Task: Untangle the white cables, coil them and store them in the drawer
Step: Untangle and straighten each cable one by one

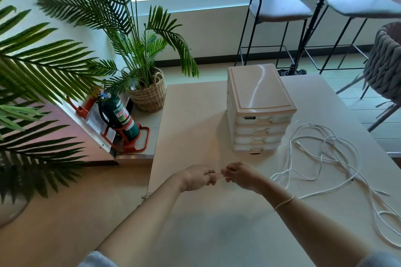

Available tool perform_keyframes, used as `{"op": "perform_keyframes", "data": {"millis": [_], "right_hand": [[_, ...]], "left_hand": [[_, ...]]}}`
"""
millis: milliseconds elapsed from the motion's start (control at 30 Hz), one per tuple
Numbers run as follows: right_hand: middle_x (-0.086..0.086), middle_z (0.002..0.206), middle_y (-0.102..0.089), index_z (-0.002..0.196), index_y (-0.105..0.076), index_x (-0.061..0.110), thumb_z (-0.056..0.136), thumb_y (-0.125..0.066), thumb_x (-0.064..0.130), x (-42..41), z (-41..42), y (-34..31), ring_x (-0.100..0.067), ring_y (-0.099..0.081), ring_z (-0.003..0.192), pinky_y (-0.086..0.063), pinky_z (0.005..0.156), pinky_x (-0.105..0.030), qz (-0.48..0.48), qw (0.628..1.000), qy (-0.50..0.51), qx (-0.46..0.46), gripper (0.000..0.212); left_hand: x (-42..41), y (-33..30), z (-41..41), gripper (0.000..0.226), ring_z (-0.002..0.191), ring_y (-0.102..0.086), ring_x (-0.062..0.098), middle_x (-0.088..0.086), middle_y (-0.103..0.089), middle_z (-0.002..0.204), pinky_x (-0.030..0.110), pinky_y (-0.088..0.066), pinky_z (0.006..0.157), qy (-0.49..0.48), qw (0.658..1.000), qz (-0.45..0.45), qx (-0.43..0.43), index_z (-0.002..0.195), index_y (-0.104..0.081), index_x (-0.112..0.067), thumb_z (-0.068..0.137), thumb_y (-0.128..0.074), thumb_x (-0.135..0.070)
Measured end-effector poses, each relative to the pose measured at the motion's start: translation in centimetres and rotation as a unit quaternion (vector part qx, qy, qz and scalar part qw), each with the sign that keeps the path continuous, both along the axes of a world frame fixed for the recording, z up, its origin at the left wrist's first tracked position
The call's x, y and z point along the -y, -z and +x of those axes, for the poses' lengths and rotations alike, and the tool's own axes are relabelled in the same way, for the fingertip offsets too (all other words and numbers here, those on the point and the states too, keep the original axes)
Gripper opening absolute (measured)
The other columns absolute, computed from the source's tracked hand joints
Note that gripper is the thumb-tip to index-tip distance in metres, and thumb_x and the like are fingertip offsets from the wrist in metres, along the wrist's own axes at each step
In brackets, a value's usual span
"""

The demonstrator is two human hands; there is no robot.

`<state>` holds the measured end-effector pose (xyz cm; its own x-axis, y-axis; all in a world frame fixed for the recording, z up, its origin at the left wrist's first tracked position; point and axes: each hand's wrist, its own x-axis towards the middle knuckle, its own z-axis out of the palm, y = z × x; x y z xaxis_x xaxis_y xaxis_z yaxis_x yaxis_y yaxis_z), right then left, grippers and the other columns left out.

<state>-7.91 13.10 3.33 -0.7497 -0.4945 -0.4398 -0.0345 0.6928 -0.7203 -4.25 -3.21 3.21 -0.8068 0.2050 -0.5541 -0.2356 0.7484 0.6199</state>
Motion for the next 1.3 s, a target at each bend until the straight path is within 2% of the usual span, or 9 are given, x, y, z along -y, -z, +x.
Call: {"op": "perform_keyframes", "data": {"millis": [100, 267, 400, 500, 700, 867, 1067, 1200, 1300], "right_hand": [[0.008, 0.059, -0.051, 0.058, -0.054, 0.023, 0.094, -0.050, 0.024, -0.1, -0.3, 0.2, -0.006, -0.039, 0.051, -0.028, 0.045, -0.016, -0.032, 0.998, 0.058, -0.007, 0.036], [0.006, 0.056, -0.045, 0.056, -0.053, 0.024, 0.093, -0.051, 0.024, 0.0, 0.7, 0.5, -0.007, -0.037, 0.048, -0.028, 0.042, -0.015, -0.025, 1.000, 0.010, 0.007, 0.037], [0.005, 0.055, -0.044, 0.057, -0.053, 0.024, 0.093, -0.050, 0.026, -0.2, -0.4, 0.0, -0.008, -0.036, 0.047, -0.026, 0.041, -0.017, -0.011, 1.000, 0.021, -0.015, 0.036], [0.004, 0.054, -0.043, 0.057, -0.054, 0.022, 0.093, -0.051, 0.026, -0.6, -0.8, 0.2, -0.008, -0.034, 0.044, -0.025, 0.038, -0.015, -0.015, 0.999, 0.046, -0.009, 0.036], [0.004, 0.054, -0.045, 0.057, -0.055, 0.023, 0.093, -0.051, 0.026, -0.4, -0.8, 0.6, -0.010, -0.037, 0.047, -0.026, 0.037, -0.013, -0.002, 0.999, 0.040, -0.007, 0.036], [0.007, 0.055, -0.045, 0.057, -0.054, 0.023, 0.094, -0.050, 0.026, -0.4, -0.4, 1.1, -0.008, -0.037, 0.048, -0.026, 0.037, -0.012, -0.002, 0.997, 0.078, -0.021, 0.037], [0.005, 0.055, -0.045, 0.057, -0.055, 0.021, 0.093, -0.051, 0.025, -0.4, 0.0, 1.1, -0.010, -0.037, 0.048, -0.029, 0.043, -0.021, -0.014, 0.997, 0.070, -0.014, 0.036], [0.005, 0.056, -0.046, 0.058, -0.054, 0.022, 0.093, -0.050, 0.026, -0.6, -0.1, 0.7, -0.009, -0.038, 0.049, -0.028, 0.042, -0.019, -0.007, 0.997, 0.069, -0.028, 0.036], [0.006, 0.055, -0.044, 0.057, -0.053, 0.023, 0.093, -0.051, 0.025, -0.4, 0.3, 0.2, -0.007, -0.037, 0.048, -0.028, 0.042, -0.016, -0.013, 0.999, 0.049, -0.019, 0.036]], "left_hand": [[-0.5, 0.1, 0.1, 0.025, 0.076, -0.044, 0.014, -0.004, -0.049, 0.076, 0.024, -0.036, 0.073, 0.018, 1.000, 0.023, -0.008, 0.076, -0.051, -0.023, 0.099, -0.042, -0.027], [0.7, 0.3, -0.5, 0.023, 0.080, -0.045, 0.016, 0.003, -0.053, 0.085, 0.026, -0.037, 0.076, -0.017, 1.000, 0.013, -0.010, 0.076, -0.054, -0.022, 0.097, -0.047, -0.027], [0.9, 0.4, -0.5, 0.018, 0.062, -0.040, 0.008, -0.005, -0.047, 0.066, 0.021, -0.033, 0.062, -0.045, 0.997, 0.057, 0.006, 0.090, -0.058, -0.017, 0.099, -0.043, -0.022], [1.8, 1.0, 0.2, 0.023, 0.055, -0.036, 0.006, -0.005, -0.044, 0.063, 0.016, -0.030, 0.052, -0.075, 0.992, 0.092, 0.041, 0.084, -0.056, -0.019, 0.100, -0.040, -0.018], [2.9, 1.3, 0.7, 0.026, 0.042, -0.039, -0.001, -0.003, -0.048, 0.064, 0.012, -0.033, 0.049, -0.087, 0.992, 0.084, 0.043, 0.080, -0.055, -0.020, 0.100, -0.040, -0.013], [2.7, 1.0, 0.9, 0.027, 0.054, -0.036, 0.009, -0.003, -0.047, 0.063, 0.017, -0.030, 0.051, -0.093, 0.989, 0.093, 0.062, 0.079, -0.056, -0.019, 0.100, -0.039, -0.016], [0.9, 0.3, 0.5, 0.033, 0.052, -0.039, 0.010, 0.000, -0.046, 0.064, 0.017, -0.037, 0.051, -0.094, 0.989, 0.105, 0.056, 0.080, -0.053, -0.019, 0.103, -0.030, -0.020], [-0.1, 0.5, 0.5, 0.033, 0.051, -0.034, 0.008, -0.002, -0.039, 0.062, 0.018, -0.032, 0.051, -0.070, 0.992, 0.089, 0.049, 0.075, -0.050, -0.022, 0.102, -0.032, -0.021], [0.1, 0.9, 0.1, 0.033, 0.056, -0.036, 0.007, -0.005, -0.042, 0.065, 0.015, -0.031, 0.051, -0.081, 0.996, 0.027, -0.010, 0.068, -0.048, -0.024, 0.100, -0.039, -0.025]]}}
